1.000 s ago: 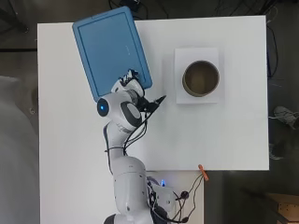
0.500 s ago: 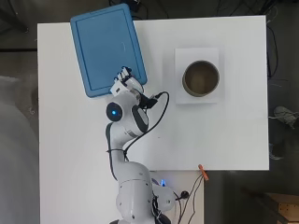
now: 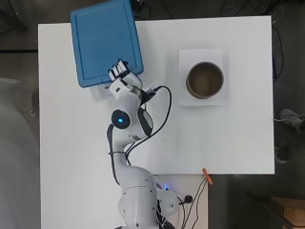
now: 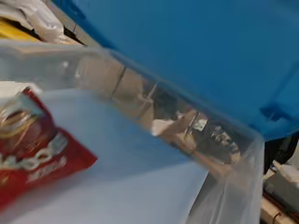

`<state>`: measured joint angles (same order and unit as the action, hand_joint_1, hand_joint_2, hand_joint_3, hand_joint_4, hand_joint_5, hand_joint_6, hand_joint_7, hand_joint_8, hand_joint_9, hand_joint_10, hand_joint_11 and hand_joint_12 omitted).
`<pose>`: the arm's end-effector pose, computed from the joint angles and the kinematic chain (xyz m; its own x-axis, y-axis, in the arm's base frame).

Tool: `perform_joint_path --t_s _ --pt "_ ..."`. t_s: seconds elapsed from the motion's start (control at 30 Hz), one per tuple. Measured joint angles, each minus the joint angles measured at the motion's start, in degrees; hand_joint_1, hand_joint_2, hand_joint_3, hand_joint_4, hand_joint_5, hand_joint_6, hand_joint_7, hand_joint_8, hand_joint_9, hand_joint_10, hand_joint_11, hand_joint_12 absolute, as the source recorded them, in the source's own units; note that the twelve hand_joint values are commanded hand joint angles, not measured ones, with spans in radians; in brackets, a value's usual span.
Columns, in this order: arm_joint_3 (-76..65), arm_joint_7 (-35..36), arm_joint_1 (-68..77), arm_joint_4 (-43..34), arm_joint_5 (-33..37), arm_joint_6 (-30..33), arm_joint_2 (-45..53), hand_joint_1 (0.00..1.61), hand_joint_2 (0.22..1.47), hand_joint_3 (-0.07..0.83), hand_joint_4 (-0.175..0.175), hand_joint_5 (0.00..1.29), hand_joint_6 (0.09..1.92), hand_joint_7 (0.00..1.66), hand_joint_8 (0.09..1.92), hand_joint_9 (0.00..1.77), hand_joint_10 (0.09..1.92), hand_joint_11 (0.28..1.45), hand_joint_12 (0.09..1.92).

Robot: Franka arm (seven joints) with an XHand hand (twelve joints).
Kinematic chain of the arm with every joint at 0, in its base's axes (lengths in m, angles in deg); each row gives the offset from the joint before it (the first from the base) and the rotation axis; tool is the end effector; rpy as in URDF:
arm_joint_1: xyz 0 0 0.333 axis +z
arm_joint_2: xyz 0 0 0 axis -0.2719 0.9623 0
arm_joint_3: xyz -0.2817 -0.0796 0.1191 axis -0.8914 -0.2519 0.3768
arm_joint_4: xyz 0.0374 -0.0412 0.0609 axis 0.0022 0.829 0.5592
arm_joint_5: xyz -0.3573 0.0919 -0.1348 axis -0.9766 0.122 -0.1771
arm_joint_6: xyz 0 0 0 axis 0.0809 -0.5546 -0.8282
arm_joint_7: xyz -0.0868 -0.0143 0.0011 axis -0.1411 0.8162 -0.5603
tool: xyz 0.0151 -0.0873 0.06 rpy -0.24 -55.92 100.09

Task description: Teleoperate dual arm-hand system to remove items from a box

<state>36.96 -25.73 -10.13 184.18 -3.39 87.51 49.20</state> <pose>0.4606 0.0622 0.4507 0.0317 0.9930 -0.1138 0.8270 0.0379 0.5610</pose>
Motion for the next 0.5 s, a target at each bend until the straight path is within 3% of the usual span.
perform_joint_path --t_s 0.1,0.2,0.23,0.27,0.3,0.33,0.4,0.5 --pt "0.66 -4.43 -0.4 -3.21 -3.02 0.43 0.69 0.94 1.21 -0.004 0.175 0.79 1.29 0.78 1.92 0.97 1.92 0.69 1.67" --pt "1.04 -6.17 -0.52 -5.15 -3.36 -2.06 3.51 0.97 1.18 -0.005 0.175 0.85 1.2 0.95 1.92 1.2 1.92 0.88 1.79" --pt "1.17 -6.91 -0.55 -6.92 -3.64 -3.78 5.01 0.82 1.12 -0.01 0.119 0.73 0.86 0.83 1.42 1.03 1.44 0.76 1.35" --pt "1.49 -8.07 -0.77 -9.49 -3.94 -5.62 6.71 0.59 1.05 -0.012 0.063 0.55 0.51 0.63 0.86 0.75 0.9 0.6 0.83" --pt "2.35 -9.27 -1.55 -12.66 -3.92 -7.15 8.33 0.43 1.01 -0.008 0.044 0.46 0.28 0.53 0.47 0.58 0.51 0.52 0.46" --pt "3.81 -9.87 -2.88 -15.52 -3.23 -8.15 9.24 0.34 0.99 -0.005 0.047 0.43 0.15 0.49 0.24 0.51 0.27 0.49 0.24" --pt "10.06 -9.09 -8.96 -20.93 0.19 -10.17 9.25 0.26 0.98 -0.001 0.06 0.42 0.09 0.5 0.09 0.51 0.09 0.48 0.09" --pt "25.61 -7.32 -24.27 -24.17 4.34 -12.41 7.35 0.24 0.99 0.005 0.071 0.43 0.09 0.5 0.09 0.52 0.09 0.49 0.09"
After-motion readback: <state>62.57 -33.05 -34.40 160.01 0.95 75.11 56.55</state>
